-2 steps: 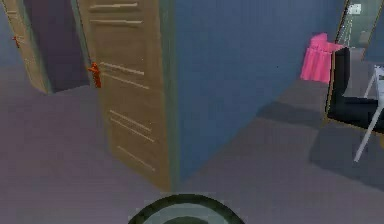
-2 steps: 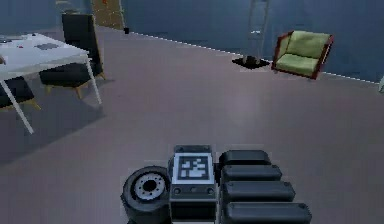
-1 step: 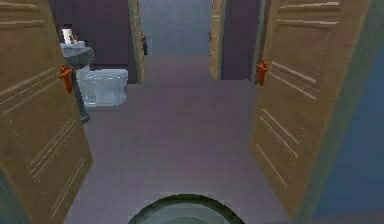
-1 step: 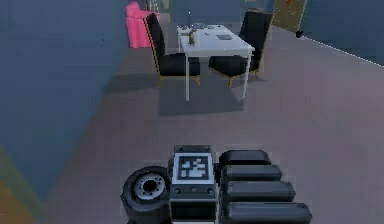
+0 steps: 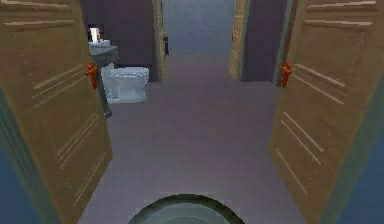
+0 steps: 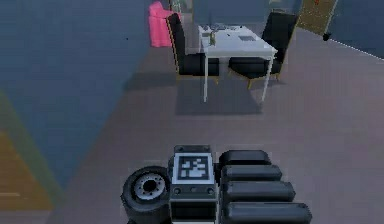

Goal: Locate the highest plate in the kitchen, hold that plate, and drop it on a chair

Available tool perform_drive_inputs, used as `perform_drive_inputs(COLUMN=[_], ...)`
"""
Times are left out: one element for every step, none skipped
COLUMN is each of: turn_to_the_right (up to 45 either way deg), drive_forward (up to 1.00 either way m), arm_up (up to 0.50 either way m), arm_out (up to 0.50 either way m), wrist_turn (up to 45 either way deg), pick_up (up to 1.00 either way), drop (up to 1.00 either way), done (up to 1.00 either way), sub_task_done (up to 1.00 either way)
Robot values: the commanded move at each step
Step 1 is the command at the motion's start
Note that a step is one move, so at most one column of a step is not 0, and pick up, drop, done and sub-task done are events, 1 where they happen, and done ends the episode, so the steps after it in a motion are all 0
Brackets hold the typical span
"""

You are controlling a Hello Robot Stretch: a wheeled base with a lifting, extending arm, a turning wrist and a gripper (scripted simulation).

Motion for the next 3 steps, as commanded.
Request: perform_drive_inputs(turn_to_the_right=[0.0,0.0,0.0], drive_forward=[1.00,1.00,1.00], arm_up=[0.00,0.00,0.00], arm_out=[0.00,0.00,0.00], wrist_turn=[0.0,0.0,0.0], pick_up=[0.00,0.00,0.00], drop=[0.00,0.00,0.00], done=[0.00,0.00,0.00], sub_task_done=[0.00,0.00,0.00])
